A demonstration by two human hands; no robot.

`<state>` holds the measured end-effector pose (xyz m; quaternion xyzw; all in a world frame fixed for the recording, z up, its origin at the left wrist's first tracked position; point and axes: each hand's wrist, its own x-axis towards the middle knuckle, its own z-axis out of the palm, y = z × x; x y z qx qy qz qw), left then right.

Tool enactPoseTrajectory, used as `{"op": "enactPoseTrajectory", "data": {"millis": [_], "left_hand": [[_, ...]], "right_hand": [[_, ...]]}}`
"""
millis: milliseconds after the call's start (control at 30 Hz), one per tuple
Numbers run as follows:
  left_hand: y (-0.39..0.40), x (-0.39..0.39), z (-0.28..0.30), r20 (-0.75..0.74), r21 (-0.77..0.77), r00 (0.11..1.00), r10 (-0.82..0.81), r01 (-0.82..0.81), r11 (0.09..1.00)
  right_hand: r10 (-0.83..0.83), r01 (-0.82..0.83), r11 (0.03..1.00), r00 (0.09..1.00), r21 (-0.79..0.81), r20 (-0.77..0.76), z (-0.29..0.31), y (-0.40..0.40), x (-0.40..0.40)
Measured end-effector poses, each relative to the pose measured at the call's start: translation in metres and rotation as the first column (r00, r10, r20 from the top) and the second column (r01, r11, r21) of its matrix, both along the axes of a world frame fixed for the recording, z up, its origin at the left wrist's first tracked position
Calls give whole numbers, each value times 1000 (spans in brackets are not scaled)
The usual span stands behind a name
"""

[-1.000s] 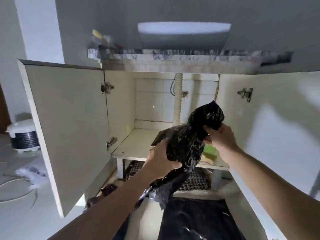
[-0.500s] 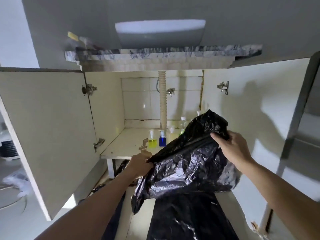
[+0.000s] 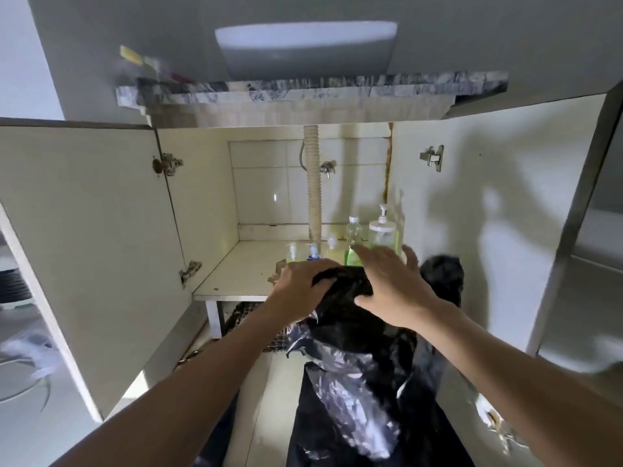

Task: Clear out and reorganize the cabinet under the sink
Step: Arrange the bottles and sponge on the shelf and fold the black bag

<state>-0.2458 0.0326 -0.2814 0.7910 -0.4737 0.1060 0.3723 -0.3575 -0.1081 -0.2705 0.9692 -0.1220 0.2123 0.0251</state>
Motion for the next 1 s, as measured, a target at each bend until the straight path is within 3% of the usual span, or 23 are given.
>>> {"op": "enactPoseTrajectory", "data": {"millis": [67,133,200,267,333,433,500,533,633,700,767,833,867,933,1000], "left_hand": [[2,-5,5,-13,25,998,-62,62,998],[5,-2,3,-86,182,993,-86,101,978],[10,10,-5,-50,401,999,10,10,916],[17,25,-17,14,513,995,103,-96,853],[23,36,-22,-94,417,984,153,-101,903],[25,34,-12,-400,42,914,72,-60,997],[21,25,1,-442,-147,897,9,-82,986],[17,20,5,-413,-204,911,-14,-78,976],[4,4,13,-252,-130,967,-41,8,991],[1,-6,16,-222,-74,968,-113,99,992],[2,-13,19,-368,-136,896,-250,214,967],[6,-8,14,-571,-166,748,-339,299,940],[9,-2,7,-625,-132,699,-347,343,930],[15,8,-8,-649,42,692,-317,449,892],[19,13,-20,-590,276,778,-216,446,851]], "right_hand": [[-10,12,999,998,45,-55,-4,-9,0],[-14,8,991,999,132,44,-10,-22,-2],[-38,-9,966,984,260,173,-11,-31,-4],[-54,-7,957,978,289,201,-9,-37,-6],[-91,56,963,988,264,124,-11,-43,-8],[-212,235,965,961,117,-178,-15,-48,-14],[-221,263,960,923,94,-316,-15,-44,-17],[-154,216,963,932,161,-328,-13,-40,-18],[145,-73,868,983,492,-110,2,-13,-12],[181,-191,853,981,485,69,6,1,-6],[126,-182,917,976,355,176,7,4,-2],[81,-161,935,964,317,253,2,-2,-3],[81,-177,928,955,328,286,0,-6,-4],[98,-231,901,933,367,346,-2,-8,-7],[97,-269,861,920,432,380,1,-7,-8]]}}
